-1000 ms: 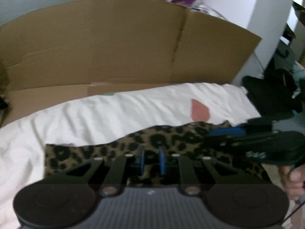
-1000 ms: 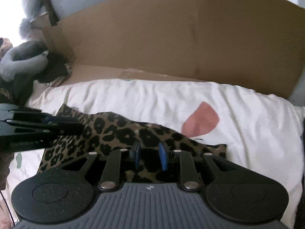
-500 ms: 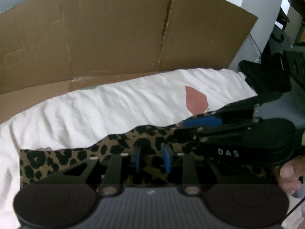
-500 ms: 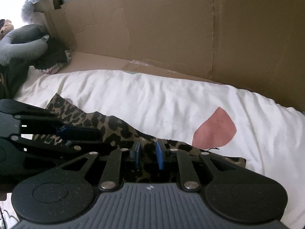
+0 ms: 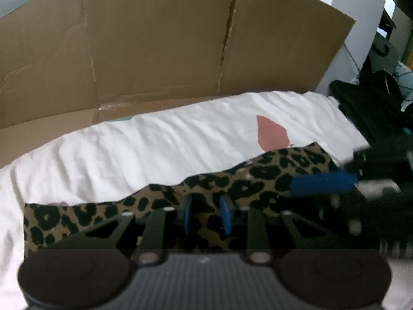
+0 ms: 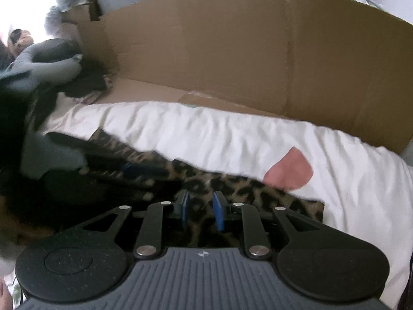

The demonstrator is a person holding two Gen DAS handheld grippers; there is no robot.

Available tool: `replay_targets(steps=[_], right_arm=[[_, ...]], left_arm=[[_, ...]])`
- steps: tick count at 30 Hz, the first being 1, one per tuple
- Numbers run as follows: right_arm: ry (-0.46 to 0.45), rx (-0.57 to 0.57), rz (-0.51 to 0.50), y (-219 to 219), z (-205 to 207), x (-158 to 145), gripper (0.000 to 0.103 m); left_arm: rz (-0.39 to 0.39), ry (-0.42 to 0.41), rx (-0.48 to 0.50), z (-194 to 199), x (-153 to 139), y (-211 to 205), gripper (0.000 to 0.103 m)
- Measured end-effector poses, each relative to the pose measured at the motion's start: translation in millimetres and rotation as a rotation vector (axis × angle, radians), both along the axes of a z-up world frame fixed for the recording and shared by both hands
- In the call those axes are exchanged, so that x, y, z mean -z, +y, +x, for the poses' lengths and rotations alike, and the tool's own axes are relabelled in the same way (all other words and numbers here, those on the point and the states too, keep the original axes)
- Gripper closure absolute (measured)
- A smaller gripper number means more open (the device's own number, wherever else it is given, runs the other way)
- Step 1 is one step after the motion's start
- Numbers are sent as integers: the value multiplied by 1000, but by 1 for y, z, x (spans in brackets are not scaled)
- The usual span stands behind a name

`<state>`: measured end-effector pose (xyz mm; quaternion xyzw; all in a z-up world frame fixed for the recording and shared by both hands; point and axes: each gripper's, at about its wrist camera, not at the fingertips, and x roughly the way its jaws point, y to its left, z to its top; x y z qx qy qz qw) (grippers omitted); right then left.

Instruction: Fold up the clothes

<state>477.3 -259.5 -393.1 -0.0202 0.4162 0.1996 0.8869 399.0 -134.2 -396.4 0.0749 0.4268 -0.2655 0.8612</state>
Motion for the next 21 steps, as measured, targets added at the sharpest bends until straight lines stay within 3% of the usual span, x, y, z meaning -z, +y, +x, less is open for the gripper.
replay_targets(steps=[7,12,21], right_arm=[[-21,-54,-114,0,-21,15,75],[-13,9,-152,-19,-24,14,72],[-49,53,-86,-30,-37,-16,72]], left_arm=[[28,-14,22,0,0,-3,76],[10,-15,20,-7,-13,-4,78],[-50,-44,18,-32,-51,-5,80]])
